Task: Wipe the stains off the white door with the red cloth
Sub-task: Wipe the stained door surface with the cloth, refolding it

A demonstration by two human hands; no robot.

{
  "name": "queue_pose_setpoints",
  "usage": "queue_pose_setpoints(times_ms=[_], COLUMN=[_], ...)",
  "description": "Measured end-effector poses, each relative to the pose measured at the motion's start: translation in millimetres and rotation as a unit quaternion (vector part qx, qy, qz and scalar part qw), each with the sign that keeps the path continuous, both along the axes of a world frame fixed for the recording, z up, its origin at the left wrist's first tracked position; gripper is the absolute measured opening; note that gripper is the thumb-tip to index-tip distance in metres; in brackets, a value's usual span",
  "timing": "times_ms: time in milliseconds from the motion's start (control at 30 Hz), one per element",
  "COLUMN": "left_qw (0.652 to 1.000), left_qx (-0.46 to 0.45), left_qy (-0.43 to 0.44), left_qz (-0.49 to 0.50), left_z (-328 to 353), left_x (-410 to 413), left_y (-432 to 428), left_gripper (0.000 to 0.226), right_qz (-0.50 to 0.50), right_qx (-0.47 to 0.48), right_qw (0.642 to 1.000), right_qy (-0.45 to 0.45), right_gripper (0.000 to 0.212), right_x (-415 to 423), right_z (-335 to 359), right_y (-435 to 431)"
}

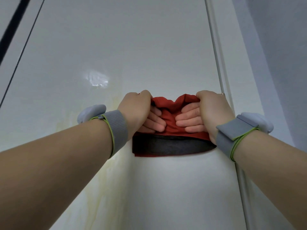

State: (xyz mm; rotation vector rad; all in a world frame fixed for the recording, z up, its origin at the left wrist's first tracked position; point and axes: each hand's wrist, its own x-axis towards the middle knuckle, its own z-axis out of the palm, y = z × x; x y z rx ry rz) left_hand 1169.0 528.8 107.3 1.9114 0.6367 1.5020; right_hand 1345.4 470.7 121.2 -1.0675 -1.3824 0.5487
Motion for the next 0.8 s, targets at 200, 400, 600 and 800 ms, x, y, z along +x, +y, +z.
queue_pose_setpoints(times_ms=[200,400,600,800], left_qw=[1.000,1.000,0.999,0.999], left_qx=[0.003,0.011,0.018,0.021], left_qy=[0.007,0.015,0.016,0.028], left_qz=[0.005,0.015,0.021,0.022], left_z=[-10.3,-20.0,-33.7,-46.1], left_x=[-0.4,1.6,1.1,2.3], left_y=[1.2,1.5,3.0,2.5], left_gripper=[0.047,0.048,0.048,0.048], right_qz=[0.005,-0.024,-0.007,-0.045], right_qx=[0.010,0.020,0.014,0.028], right_qw=[1.000,1.000,1.000,0.999], right_qy=[0.006,0.005,0.005,-0.013], right_gripper=[0.060,0.055,0.057,0.054], right_x=[-3.2,-2.7,1.7,-9.4], right_z=[-14.7,-28.3,-38.5,-55.0], right_y=[-1.7,5.5,9.6,4.3])
